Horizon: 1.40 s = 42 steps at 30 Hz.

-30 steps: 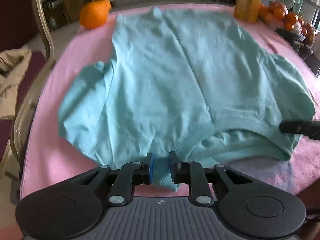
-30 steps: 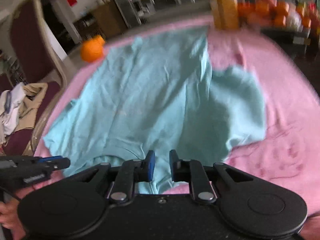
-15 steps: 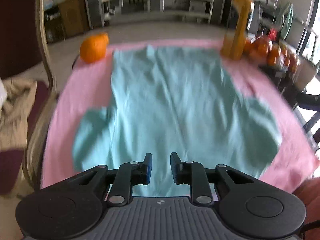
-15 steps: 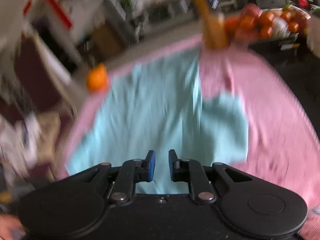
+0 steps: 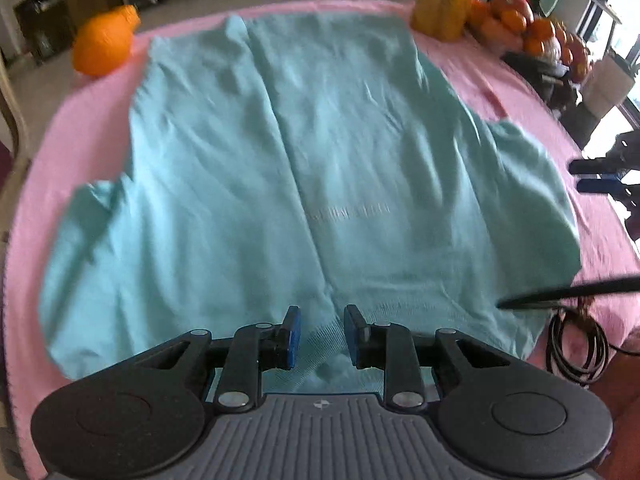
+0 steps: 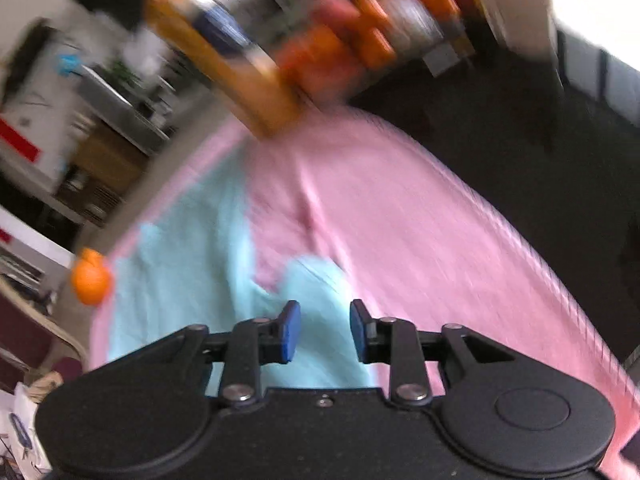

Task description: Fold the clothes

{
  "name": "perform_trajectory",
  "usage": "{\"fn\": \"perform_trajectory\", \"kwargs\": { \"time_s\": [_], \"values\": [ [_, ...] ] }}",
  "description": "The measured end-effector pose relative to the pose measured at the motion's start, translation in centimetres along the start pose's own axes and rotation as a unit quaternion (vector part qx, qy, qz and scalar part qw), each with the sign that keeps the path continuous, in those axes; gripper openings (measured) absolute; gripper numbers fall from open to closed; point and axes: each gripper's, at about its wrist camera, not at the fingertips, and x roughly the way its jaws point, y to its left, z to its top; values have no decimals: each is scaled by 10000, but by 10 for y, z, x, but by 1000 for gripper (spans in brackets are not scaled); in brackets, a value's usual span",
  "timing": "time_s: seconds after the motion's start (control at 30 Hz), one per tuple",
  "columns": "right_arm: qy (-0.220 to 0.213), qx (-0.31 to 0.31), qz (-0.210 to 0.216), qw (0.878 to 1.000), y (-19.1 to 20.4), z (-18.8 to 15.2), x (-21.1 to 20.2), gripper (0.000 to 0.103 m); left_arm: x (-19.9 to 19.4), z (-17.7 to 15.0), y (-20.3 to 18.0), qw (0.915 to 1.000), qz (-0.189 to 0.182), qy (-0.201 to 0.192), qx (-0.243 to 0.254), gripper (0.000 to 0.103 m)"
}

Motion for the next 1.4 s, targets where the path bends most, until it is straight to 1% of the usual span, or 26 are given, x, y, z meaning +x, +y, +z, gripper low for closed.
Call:
{"fn": "perform_trajectory", "kwargs": {
  "time_s": [0.07,0.17,0.27,0.33,0.37,0.4,0.43,0.5,0.6,0.67,0.7,0.73,0.77,0.83,0.87,0.93,0.97,1.0,1.07,1.1,1.13,1.2,1.27,1.3,1.37,1.4],
  "values": [
    [214,-98,68,9997,-1,2,13,26,3,0,-1,10000,-21,17,23,26],
    [-68,-726,-403,9965,12,1,20,29,3,0,-1,10000,-17,-6,22,27],
    [64,-721,-152,9973,16,6,34,29,6,1,-2,10000,0,11,18,28],
    [14,-764,-205,9969,17,7,42,28,8,4,-2,10000,55,43,-4,32],
    [-11,-760,-237,9968,17,7,45,26,9,5,-1,9999,82,59,-15,33],
    [-34,-750,-266,9968,16,7,48,12,10,7,-1,9999,110,75,-26,35],
    [-107,-751,-257,9968,19,7,46,4,10,8,0,9998,156,71,-58,35],
    [-380,-931,-241,9946,29,3,35,4,10,11,0,9996,279,36,-83,36],
    [-1000,-1525,-238,9829,53,-11,9,4,7,9,3,9994,343,4,-105,36],
    [-1202,-2373,-166,9638,78,-32,3,4,7,8,4,9992,362,12,-137,36],
    [-1193,-2832,-125,9515,91,-45,6,4,7,7,5,9991,388,12,-144,36],
    [-1168,-3288,-83,9371,103,-59,9,4,7,7,5,9990,414,11,-150,36],
    [-1085,-3847,-67,9166,117,-76,18,4,8,7,5,9989,432,6,-156,36],
    [-865,-4690,-87,8789,135,-108,34,6,9,6,6,9988,464,-8,-157,36],
    [-599,-5038,-68,8617,140,-123,44,7,9,6,6,9988,475,-14,-148,36],
    [-94,-5317,2,8469,144,-137,55,13,9,5,6,9988,474,-23,-153,37],
    [66,-5324,75,8465,143,-138,54,14,9,5,6,9988,473,-27,-156,37],
    [89,-5224,177,8525,142,-135,46,18,9,5,6,9988,472,-32,-159,37],
    [-68,-4618,556,8852,131,-110,24,28,9,5,7,9988,463,-24,-186,37],
    [-229,-4184,726,9051,121,-94,14,34,8,5,7,9988,458,-18,-192,37],
    [-400,-3724,892,9229,112,-78,3,34,8,6,8,9988,455,-15,-202,37],
    [-688,-2840,982,9513,87,-47,-11,34,8,6,9,9987,444,-10,-234,37],
    [-686,-2399,759,9654,68,-32,-12,32,8,6,10,9987,426,-6,-277,37],
    [-613,-2365,658,9675,64,-32,-9,27,8,6,10,9987,418,-4,-298,37],
    [-159,-2445,493,9683,63,-37,3,26,8,5,11,9987,402,-5,-320,37],
    [100,-2346,441,9710,61,-40,10,26,7,5,11,9987,398,-5,-321,37]
  ]
}}
